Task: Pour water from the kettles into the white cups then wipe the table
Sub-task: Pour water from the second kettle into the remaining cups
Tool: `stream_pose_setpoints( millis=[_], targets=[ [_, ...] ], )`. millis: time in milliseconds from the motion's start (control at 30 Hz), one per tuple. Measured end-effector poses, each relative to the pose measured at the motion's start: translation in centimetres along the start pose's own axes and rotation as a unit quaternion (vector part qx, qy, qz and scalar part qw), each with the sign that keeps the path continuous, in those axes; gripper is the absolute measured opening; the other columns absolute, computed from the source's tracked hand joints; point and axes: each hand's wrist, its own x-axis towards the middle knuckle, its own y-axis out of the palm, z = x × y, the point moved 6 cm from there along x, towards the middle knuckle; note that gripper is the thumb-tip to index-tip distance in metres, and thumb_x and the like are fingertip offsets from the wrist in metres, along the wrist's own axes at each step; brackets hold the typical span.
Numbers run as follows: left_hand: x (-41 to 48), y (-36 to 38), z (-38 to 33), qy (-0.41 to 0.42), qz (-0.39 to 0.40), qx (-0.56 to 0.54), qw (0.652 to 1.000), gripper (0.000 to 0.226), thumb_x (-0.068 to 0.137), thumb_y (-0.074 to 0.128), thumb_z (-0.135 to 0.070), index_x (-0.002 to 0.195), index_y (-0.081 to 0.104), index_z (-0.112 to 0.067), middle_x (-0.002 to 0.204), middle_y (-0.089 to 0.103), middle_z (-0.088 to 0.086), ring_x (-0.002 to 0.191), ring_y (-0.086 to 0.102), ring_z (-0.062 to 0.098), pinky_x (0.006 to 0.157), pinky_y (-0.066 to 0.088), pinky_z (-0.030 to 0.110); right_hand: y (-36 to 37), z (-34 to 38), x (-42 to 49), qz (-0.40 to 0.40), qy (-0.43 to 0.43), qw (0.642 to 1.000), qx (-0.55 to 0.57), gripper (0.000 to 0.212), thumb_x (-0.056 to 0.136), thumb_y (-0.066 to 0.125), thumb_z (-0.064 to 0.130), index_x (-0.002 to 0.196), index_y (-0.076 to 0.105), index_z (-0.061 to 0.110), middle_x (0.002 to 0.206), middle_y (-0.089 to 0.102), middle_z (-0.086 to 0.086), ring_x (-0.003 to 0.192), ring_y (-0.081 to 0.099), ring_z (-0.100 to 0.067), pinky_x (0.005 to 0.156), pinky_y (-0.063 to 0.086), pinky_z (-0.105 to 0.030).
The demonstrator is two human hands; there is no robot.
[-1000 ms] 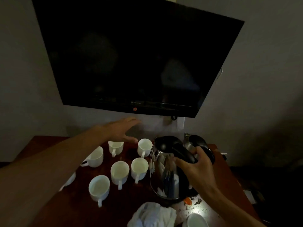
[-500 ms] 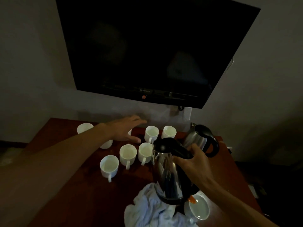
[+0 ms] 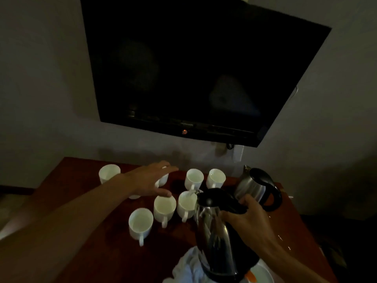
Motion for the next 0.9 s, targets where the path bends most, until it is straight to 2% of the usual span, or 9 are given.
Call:
stream_pose_setpoints(
  millis=[133, 267, 400, 567, 900],
  targets=[
    [0.4, 0.2, 0.7, 0.004, 0.002, -0.010, 1.000, 0.087, 0.083, 0.065, -0.065, 0.154, 0.019, -0.043, 0.159, 0.022, -0.011, 0.143, 0.031, 0.015, 0.111, 0.038, 0.040, 0.2, -0.3, -0.1, 0.004, 0.010, 1.000, -0.011, 0.036, 0.079, 0.085, 0.023, 0.100, 0.057, 0.019, 0.088, 0.069, -0.008, 0.063, 0.067, -0.015, 0.055, 0.052, -0.022],
    [1.2, -0.3, 1.1, 0.014, 0.007, -0.006, 1.000, 0.087, 0.082, 0.065, -0.067, 0.153, 0.020, -0.044, 0.155, 0.026, -0.012, 0.138, 0.035, 0.014, 0.108, 0.041, 0.041, 0.2, 0.3, -0.4, -0.008, 0.011, 1.000, -0.012, 0.036, 0.079, 0.085, 0.022, 0.100, 0.057, 0.019, 0.086, 0.069, -0.008, 0.054, 0.065, -0.007, 0.050, 0.046, -0.016],
    [1.8, -0.6, 0.4, 0.029, 0.022, -0.004, 0.999, 0.086, 0.085, 0.065, -0.063, 0.154, 0.019, -0.041, 0.157, 0.023, -0.010, 0.140, 0.033, 0.015, 0.110, 0.038, 0.037, 0.2, 0.7, -0.4, -0.006, 0.021, 1.000, -0.019, 0.037, 0.080, 0.085, 0.021, 0.101, 0.055, 0.020, 0.083, 0.067, -0.008, 0.047, 0.059, 0.001, 0.044, 0.041, -0.012],
    [1.8, -0.7, 0.1, 0.036, 0.027, -0.002, 0.999, 0.085, 0.087, 0.066, -0.058, 0.155, 0.019, -0.037, 0.158, 0.024, -0.008, 0.141, 0.032, 0.016, 0.111, 0.037, 0.039, 0.4, 1.2, -0.7, -0.007, 0.034, 0.998, -0.044, 0.036, 0.080, 0.084, 0.021, 0.100, 0.054, 0.018, 0.081, 0.067, -0.006, 0.045, 0.059, 0.001, 0.042, 0.040, -0.010],
    [1.8, 0.1, 1.7, 0.028, 0.035, -0.011, 0.999, 0.086, 0.086, 0.064, -0.061, 0.155, 0.019, -0.038, 0.160, 0.021, -0.007, 0.143, 0.031, 0.018, 0.112, 0.038, 0.041, 0.8, 1.0, -0.5, -0.011, 0.065, 0.994, -0.082, 0.038, 0.077, 0.086, 0.026, 0.097, 0.055, 0.015, 0.085, 0.069, -0.008, 0.065, 0.069, -0.021, 0.053, 0.051, -0.025]
  ],
)
